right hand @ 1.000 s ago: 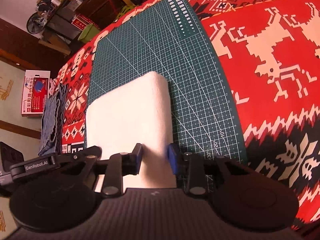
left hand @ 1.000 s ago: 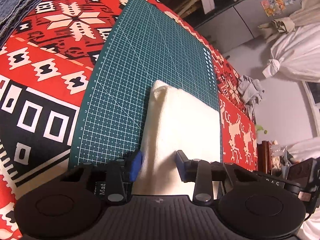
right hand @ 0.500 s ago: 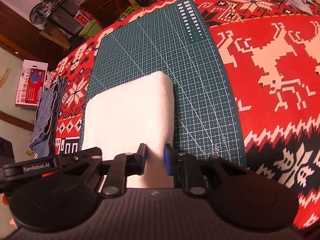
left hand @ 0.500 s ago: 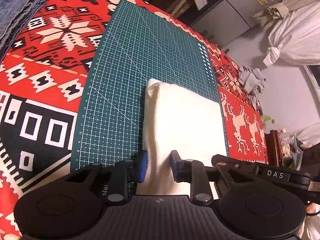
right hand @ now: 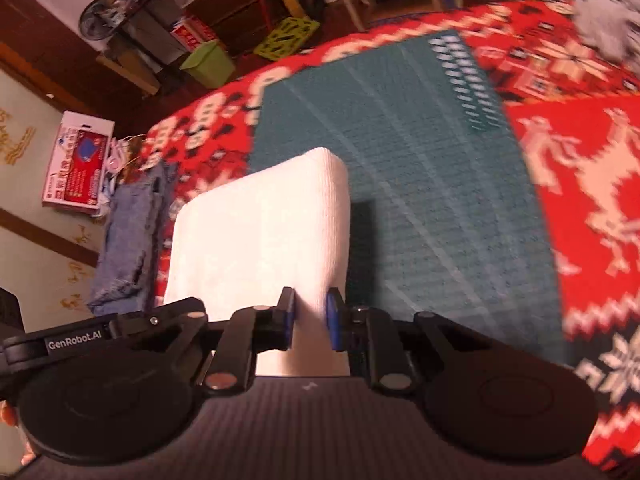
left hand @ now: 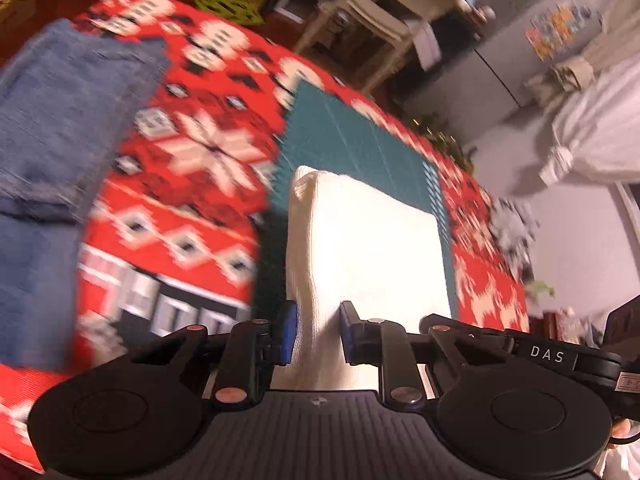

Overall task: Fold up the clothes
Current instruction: 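Lift and carry the sweater with both tools over the folded jeans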

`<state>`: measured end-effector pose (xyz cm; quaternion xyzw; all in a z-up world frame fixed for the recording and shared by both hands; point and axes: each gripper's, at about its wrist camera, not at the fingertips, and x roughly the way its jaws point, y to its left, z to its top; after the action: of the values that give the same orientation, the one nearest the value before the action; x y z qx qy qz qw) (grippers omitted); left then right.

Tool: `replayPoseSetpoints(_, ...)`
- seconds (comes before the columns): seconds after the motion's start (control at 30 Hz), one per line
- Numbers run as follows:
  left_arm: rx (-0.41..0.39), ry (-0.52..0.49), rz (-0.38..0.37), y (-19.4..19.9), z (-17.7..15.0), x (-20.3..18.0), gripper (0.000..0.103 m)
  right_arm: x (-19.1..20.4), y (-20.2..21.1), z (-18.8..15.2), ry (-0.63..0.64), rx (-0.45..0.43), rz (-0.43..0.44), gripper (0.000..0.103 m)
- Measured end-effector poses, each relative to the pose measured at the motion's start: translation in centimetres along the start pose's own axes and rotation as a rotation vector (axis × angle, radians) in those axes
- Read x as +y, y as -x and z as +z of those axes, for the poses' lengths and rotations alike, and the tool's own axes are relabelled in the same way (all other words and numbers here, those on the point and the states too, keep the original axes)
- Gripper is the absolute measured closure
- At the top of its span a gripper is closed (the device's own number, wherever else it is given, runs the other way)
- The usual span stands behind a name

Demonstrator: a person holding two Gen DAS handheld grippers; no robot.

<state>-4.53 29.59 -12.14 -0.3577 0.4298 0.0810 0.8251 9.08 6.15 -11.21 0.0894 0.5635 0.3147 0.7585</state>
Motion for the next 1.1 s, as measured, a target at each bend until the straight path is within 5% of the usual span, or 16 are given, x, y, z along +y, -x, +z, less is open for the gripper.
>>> replayPoseSetpoints(0.33,-0.142,0.069,0.098,6.6,8.9,8.3,0.081,13.7,-5.4,5.2,0.045,-0.002,0.13,0.086)
replayPoseSetpoints(0.6,-0.17,0.13,0.109,7.6,15.4,15.8,0.082,22.9,-11.5,8.2,0.077,0.0,0.145,0.086)
replayPoseSetpoints(0.8,-0.142,0.172,0.103,5.8,16.8,19.5,0.082,25.6,-15.5,7.9,0.074,0.022,0.098,0.086)
replayPoseSetpoints(1.1,-0.154,0.208,0.085,5.0,15.4,20.9,0.082,24.2,-18.2,6.6,0.065,0.026,0.089,0.086)
